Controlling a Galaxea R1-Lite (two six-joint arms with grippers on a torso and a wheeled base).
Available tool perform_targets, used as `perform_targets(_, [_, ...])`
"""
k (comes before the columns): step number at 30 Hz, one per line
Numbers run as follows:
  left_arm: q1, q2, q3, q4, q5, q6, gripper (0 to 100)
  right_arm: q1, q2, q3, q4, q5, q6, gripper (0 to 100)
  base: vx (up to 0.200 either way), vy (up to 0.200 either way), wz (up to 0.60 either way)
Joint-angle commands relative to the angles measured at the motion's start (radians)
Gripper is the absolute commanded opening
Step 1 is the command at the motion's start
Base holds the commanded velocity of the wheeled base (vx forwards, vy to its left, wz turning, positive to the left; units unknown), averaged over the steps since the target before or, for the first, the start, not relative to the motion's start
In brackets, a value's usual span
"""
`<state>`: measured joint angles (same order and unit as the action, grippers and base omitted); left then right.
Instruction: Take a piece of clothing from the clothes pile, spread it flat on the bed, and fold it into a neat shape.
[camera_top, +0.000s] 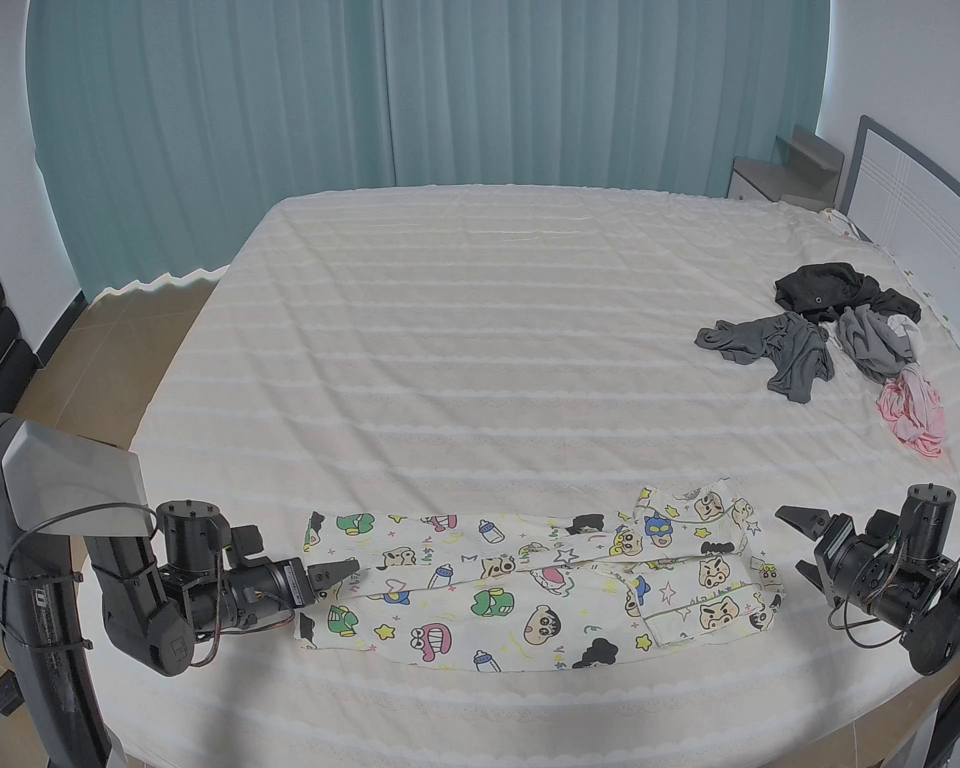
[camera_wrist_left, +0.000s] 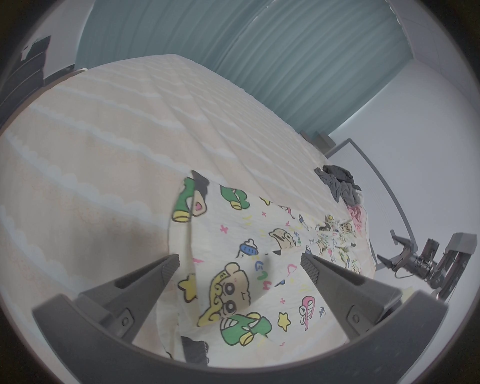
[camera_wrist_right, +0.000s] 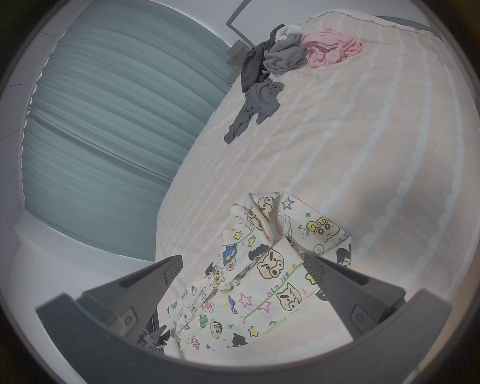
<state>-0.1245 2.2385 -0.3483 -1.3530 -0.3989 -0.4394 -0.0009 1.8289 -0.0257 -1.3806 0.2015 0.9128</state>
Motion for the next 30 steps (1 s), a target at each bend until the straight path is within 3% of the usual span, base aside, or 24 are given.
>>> perform_targets(1, [-0.018, 0.029, -0.011, 0.005, 0.006, 0.022, 100, -0.001, -0.037, 0.026, -0.003, -0.001, 0.005, 100, 0.0, 0.0, 0.0])
perform_targets(5, [-0.014, 0.038, -0.015, 0.021, 0.006, 0.08, 100, 0.001, -0.045, 0.026, -0.005, -0.001, 0.031, 100, 0.0, 0.0, 0.0])
perform_targets(26, [0.003, 0.027, -0.089, 0.114, 0.009, 0.12, 100, 0.009, -0.059, 0.026, -0.003, -0.004, 0.041, 100, 0.0, 0.0, 0.0])
perform_targets(30, [0.04, -0.019, -0.092, 0.23, 0.008, 0.18, 100, 0.01, -0.059, 0.026, -0.003, -0.004, 0.041, 100, 0.0, 0.0, 0.0])
